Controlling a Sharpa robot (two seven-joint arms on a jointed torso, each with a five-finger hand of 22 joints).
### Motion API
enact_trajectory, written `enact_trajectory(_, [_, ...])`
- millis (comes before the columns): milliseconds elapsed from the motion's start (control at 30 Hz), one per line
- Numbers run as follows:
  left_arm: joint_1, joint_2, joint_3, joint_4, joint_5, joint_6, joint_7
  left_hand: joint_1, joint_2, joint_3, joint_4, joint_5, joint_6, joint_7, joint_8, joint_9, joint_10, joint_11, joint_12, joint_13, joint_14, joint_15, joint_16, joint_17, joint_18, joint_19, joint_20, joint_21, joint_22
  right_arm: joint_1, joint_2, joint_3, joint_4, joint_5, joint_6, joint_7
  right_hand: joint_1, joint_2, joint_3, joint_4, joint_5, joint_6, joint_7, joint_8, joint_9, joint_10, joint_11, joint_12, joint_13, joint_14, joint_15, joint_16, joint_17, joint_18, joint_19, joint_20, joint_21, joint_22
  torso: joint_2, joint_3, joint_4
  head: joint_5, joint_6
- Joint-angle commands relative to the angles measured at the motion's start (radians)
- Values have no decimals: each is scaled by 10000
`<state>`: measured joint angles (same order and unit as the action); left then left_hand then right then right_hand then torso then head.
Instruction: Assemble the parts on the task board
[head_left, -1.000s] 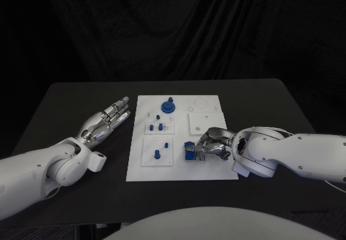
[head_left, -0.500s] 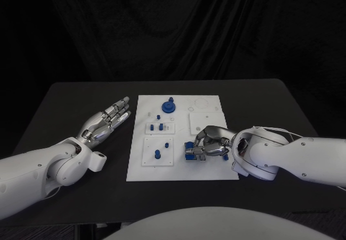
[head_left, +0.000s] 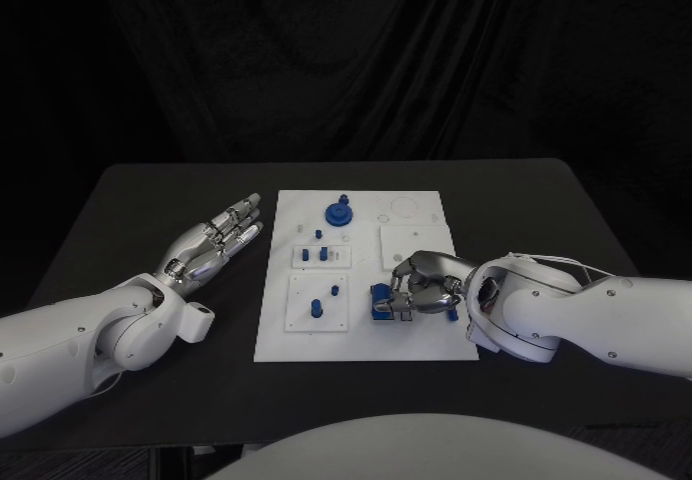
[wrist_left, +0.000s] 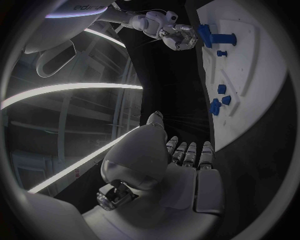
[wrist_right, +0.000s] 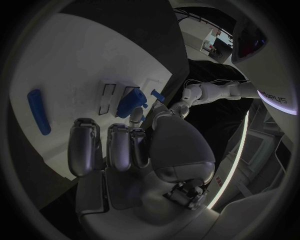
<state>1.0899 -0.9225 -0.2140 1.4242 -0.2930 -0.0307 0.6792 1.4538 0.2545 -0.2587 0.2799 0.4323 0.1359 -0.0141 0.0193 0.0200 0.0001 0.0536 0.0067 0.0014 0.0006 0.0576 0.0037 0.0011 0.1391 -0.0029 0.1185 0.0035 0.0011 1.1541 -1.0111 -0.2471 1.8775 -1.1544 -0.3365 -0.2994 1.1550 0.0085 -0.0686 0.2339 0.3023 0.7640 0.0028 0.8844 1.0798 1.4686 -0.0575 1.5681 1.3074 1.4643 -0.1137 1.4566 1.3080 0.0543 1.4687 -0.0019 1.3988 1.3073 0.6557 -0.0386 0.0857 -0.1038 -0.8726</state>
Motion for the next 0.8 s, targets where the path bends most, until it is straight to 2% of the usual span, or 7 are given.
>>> enact_trajectory(33, [-25,17,9,7,15,132,410,119,0,39,4,38,1,68,20,13,-1,38,-67,-14,-6,48,-37,-11,-46,29,76,-35,-11,-29,2,0,-36,-266,197,-102,269,42,20,-155,308,332,-76,610,509,1022,-123,27,2634,630,-119,54,82,-115,467,-106,43,2070,2,-3,6,-9,0])
enact_trajectory(133, [-27,22,9,4,15,140,406,120,2,39,8,33,-3,68,19,12,-1,38,-67,-14,-6,87,-37,-11,-56,29,101,-35,-11,-30,23,0,-95,-290,280,-154,491,89,72,-283,514,539,-123,909,765,1022,-165,27,2634,641,-154,84,143,-121,474,-138,66,2078,4,0,2,-7,0])
enact_trajectory(267, [-28,25,9,4,15,145,401,121,1,38,8,33,-1,68,20,13,-1,40,-67,-14,-6,96,-37,-11,-59,29,108,-35,-11,-32,45,-1,-155,-367,396,-243,699,150,147,-389,926,569,-157,996,879,1022,-199,27,2634,640,-185,90,153,-127,480,-171,89,2086,4,-2,3,13,0])
enact_trajectory(300, [-28,24,9,4,15,146,399,121,1,38,8,33,-1,68,20,13,-1,40,-67,-14,-6,96,-37,-11,-59,29,108,-35,-11,-34,50,-1,-167,-378,409,-251,764,183,191,-407,1241,544,-169,977,890,1022,-211,27,2634,642,-197,97,168,-130,483,-185,99,2089,2,-3,3,22,0])
enact_trajectory(500, [-30,13,9,8,15,157,381,122,0,37,11,30,7,73,22,14,-1,42,-67,-14,-6,126,-37,-11,-70,29,127,-35,-11,-53,67,-2,-217,-412,418,-241,865,227,307,-406,1851,493,-186,899,889,1022,-229,27,2634,645,-213,110,195,-134,486,-205,113,2094,1,-4,-4,45,0])
enact_trajectory(533, [-30,11,9,9,15,159,377,122,0,37,11,30,7,73,22,14,-1,42,-67,-14,-6,126,-37,-11,-70,29,127,-35,-11,-57,72,-2,-226,-416,434,-238,900,214,364,-401,2146,454,-191,845,873,1022,-234,27,2634,645,-218,113,200,-135,487,-210,118,2095,2,-5,-1,43,0])
enact_trajectory(800, [-32,15,9,5,15,185,353,122,0,35,15,26,8,78,22,15,-1,47,-67,-14,-6,149,-37,-11,-79,29,140,-35,-11,-65,100,-2,-258,-424,561,-234,1058,137,552,-453,2662,316,-197,659,792,1022,-241,27,2634,643,-224,113,200,-137,488,-218,128,2098,5,-3,4,31,0])
